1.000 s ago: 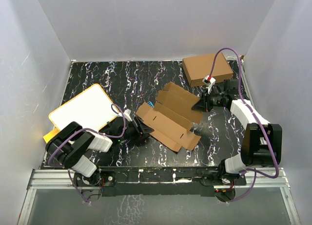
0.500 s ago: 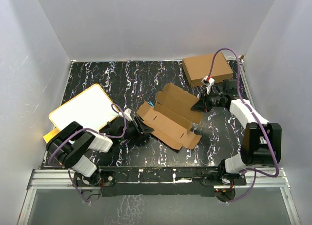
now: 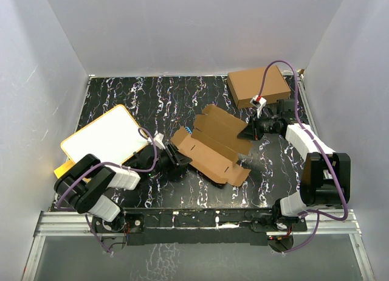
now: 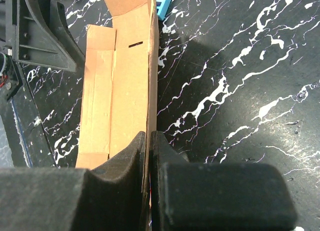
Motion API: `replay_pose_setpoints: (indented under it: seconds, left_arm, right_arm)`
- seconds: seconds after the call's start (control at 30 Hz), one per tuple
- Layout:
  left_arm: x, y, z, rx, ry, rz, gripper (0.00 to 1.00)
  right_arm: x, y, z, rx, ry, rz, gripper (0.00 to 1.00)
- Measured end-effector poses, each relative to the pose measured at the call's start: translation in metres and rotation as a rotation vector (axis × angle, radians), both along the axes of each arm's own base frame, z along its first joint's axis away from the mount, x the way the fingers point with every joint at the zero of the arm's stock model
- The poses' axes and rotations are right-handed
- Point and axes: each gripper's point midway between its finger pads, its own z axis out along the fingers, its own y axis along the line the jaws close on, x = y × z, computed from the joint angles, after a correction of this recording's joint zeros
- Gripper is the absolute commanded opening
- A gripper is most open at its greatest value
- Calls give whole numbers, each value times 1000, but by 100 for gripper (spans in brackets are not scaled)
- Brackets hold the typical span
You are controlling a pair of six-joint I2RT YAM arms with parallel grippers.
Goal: Fold the paper box
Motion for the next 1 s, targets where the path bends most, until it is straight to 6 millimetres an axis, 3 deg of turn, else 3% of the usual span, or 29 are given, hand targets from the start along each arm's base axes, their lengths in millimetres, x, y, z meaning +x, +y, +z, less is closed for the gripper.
replay_pose_setpoints:
  seconds: [0.53, 1.0]
  left_arm:
    - [15, -12, 16, -11, -30, -2, 41]
    - [35, -22, 1, 51, 27, 27, 40]
  right_arm:
    - [-3, 4, 3, 21, -4, 22, 8]
    - [-9, 12, 6, 41, -9, 66, 8]
